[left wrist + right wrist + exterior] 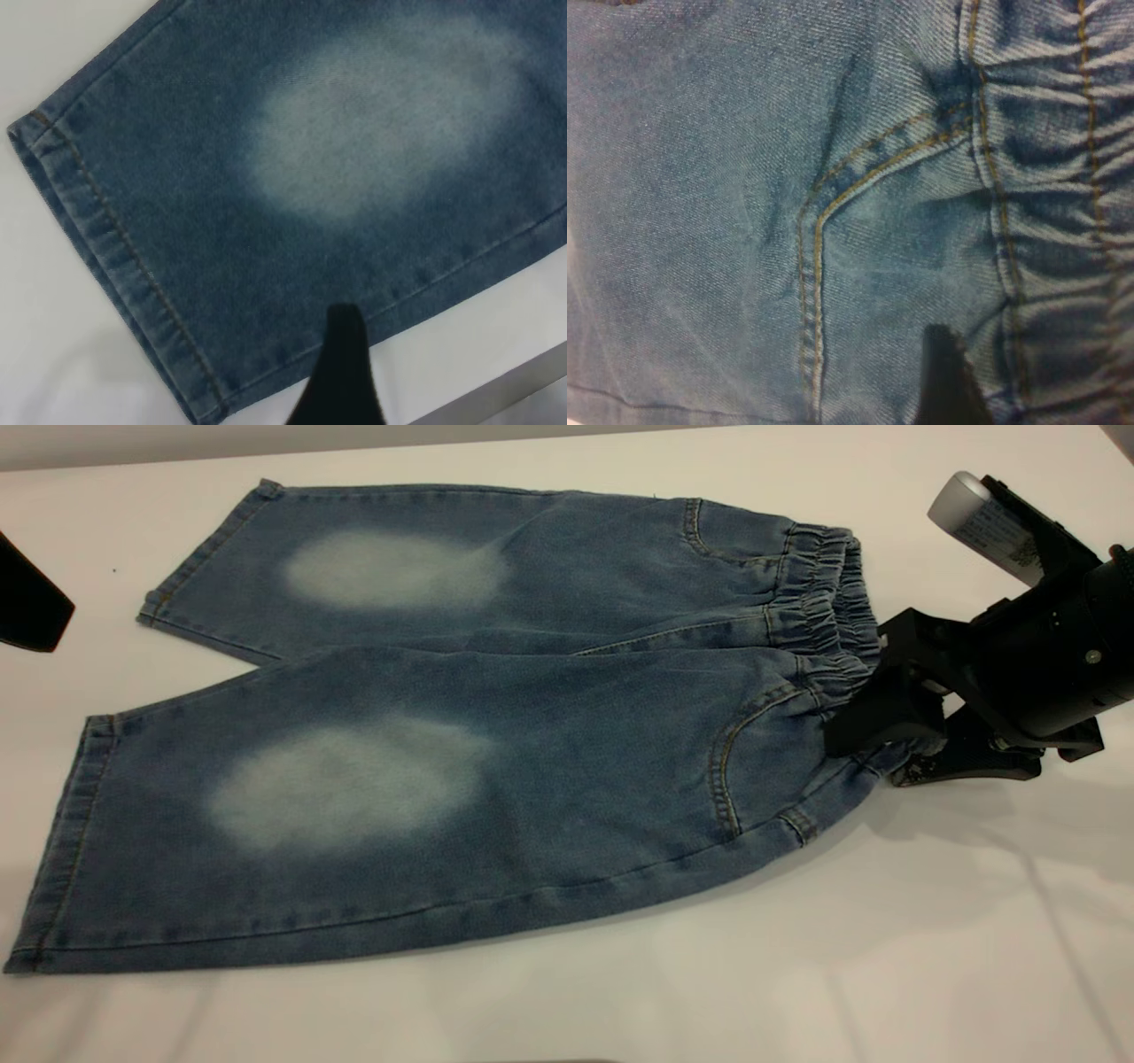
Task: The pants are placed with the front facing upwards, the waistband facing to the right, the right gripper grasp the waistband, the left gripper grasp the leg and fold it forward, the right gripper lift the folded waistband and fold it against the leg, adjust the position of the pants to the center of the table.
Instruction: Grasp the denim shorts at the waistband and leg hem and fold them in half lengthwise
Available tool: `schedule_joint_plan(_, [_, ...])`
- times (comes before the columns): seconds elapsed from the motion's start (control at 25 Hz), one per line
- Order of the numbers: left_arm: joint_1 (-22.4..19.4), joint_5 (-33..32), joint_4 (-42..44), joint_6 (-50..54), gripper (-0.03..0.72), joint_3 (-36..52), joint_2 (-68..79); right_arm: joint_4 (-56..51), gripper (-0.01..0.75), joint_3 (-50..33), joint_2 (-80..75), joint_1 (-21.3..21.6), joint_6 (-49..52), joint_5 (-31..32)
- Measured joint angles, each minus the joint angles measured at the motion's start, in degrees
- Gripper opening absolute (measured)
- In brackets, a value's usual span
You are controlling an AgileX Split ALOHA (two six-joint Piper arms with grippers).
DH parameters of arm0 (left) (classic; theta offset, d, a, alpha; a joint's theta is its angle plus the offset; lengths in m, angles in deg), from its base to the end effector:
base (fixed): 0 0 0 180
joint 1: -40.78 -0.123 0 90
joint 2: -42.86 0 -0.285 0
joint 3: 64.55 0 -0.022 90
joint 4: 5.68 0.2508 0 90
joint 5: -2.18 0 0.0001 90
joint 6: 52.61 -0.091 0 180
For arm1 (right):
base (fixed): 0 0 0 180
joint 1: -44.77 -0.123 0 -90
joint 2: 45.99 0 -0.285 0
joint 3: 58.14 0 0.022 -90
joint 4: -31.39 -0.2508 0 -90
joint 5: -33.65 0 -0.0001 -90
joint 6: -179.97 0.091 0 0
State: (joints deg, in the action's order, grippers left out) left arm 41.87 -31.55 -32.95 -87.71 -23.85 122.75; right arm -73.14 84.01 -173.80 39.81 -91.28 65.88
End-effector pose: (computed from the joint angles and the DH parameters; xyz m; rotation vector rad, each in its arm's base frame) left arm 0.2188 -0.0274 0.2177 0.3806 2.5805 -0.2728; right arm 0.2839 0.0719 0.0391 0.1011 2.7219 0.8449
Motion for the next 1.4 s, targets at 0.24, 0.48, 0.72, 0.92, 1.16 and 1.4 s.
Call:
schedule_joint_plan(0.24, [0.0, -0.39, 3.57, -0.2, 0.566, 0.0, 0.97, 0.0, 0.062, 0.0, 0.0, 0.0, -0.08, 0.53])
schedule_joint_plan(0.48, [0.0, -6.26, 14.34, 1.73, 0.566, -0.04, 5.24, 0.0, 0.04, 0.0, 0.0, 0.0, -1.05, 2.13])
schedule_joint_plan(0.72, [0.0, -6.77, 28.3, 1.8, 0.566, -0.11, 10.27, 0.0, 0.04, 0.0, 0.0, 0.0, -1.17, 2.26])
schedule_joint_plan(0.92, [0.0, -4.66, 29.38, 1.74, 0.566, -0.11, 14.95, 0.0, 0.04, 0.0, 0.0, 0.0, -1.18, 2.26])
schedule_joint_plan(1.16, [0.0, -0.63, 28.45, -2.27, 0.566, -0.31, 21.34, 0.0, 0.041, 0.0, 0.0, 0.0, -1.23, 2.26])
schedule_joint_plan(1.4, [1.84, 5.6, 27.27, -5.56, 0.566, -0.58, 27.8, 0.0, 0.042, 0.0, 0.0, 0.0, -1.23, 2.27])
